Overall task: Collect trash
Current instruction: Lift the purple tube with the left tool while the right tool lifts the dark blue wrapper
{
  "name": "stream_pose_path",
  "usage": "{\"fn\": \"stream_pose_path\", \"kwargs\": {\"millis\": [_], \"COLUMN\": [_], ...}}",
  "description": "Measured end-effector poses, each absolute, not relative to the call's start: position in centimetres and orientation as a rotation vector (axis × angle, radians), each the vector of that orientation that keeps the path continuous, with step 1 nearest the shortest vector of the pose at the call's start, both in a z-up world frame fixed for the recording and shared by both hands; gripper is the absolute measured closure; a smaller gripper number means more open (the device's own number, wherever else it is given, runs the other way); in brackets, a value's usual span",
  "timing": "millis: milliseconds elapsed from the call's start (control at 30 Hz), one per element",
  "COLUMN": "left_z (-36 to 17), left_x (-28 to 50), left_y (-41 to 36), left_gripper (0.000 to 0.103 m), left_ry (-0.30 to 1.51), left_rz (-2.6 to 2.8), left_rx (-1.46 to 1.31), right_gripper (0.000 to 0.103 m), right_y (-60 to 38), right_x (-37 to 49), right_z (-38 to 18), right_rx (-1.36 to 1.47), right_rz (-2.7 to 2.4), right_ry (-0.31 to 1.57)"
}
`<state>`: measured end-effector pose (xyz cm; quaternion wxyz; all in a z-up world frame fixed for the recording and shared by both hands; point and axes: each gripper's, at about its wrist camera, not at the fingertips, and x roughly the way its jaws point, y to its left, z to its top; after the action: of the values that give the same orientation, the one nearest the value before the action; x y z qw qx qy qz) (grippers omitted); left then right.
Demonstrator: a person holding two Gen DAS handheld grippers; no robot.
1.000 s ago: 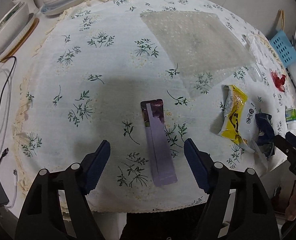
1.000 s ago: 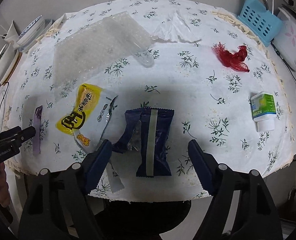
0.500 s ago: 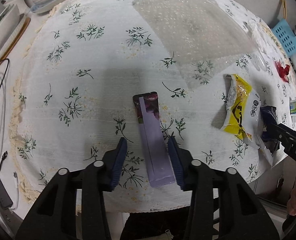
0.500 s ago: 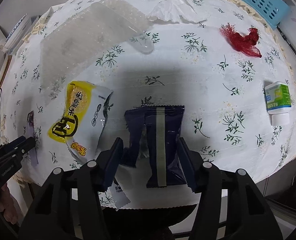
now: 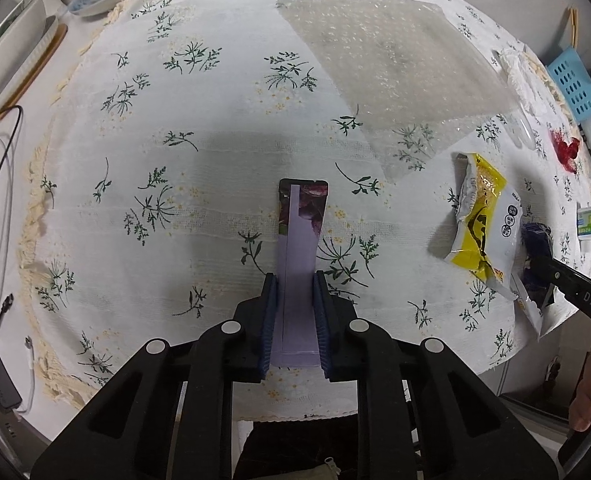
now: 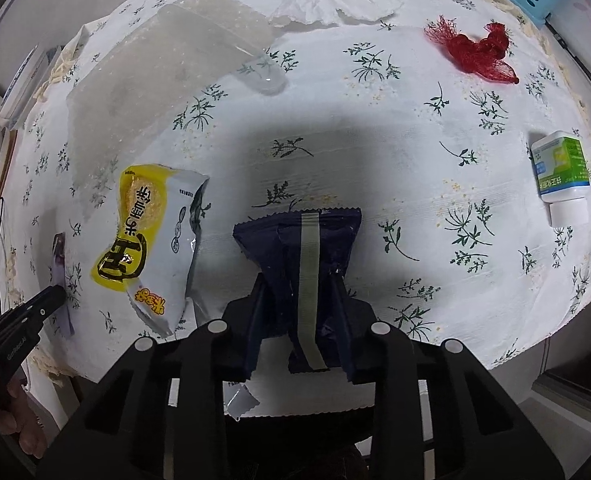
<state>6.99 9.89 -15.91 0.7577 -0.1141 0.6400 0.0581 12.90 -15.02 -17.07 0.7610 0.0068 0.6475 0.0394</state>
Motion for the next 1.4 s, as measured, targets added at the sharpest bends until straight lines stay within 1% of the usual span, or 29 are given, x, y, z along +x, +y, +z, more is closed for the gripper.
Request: {"fn": "stream_pose_path", "kwargs": {"millis": [167,933,1400], "left_z": [-15.7,-13.4,-10.4], "left_x": [6.8,6.3,5.5], "left_y": [9.8,8.3,6.9], "left_gripper": [0.086,0.087,0.087], "left_ry": [1.390,1.344,1.293], "left_rz": [0.124,0.109,0.085], "left_rx": [-0.252,-0.244,-0.239], "right_gripper": [0.080,0.081,0.081], "right_y": [-15.2,-16.8,-17.9], "right_x": [12.8,11.6,10.5], "right_z": [-16.9,-14.4,-11.6], "right_rx": [0.022,0.016,0.002], "right_rz": [0.079,0.076,0.084], "right_ry": [1.399,1.327,1.261]}}
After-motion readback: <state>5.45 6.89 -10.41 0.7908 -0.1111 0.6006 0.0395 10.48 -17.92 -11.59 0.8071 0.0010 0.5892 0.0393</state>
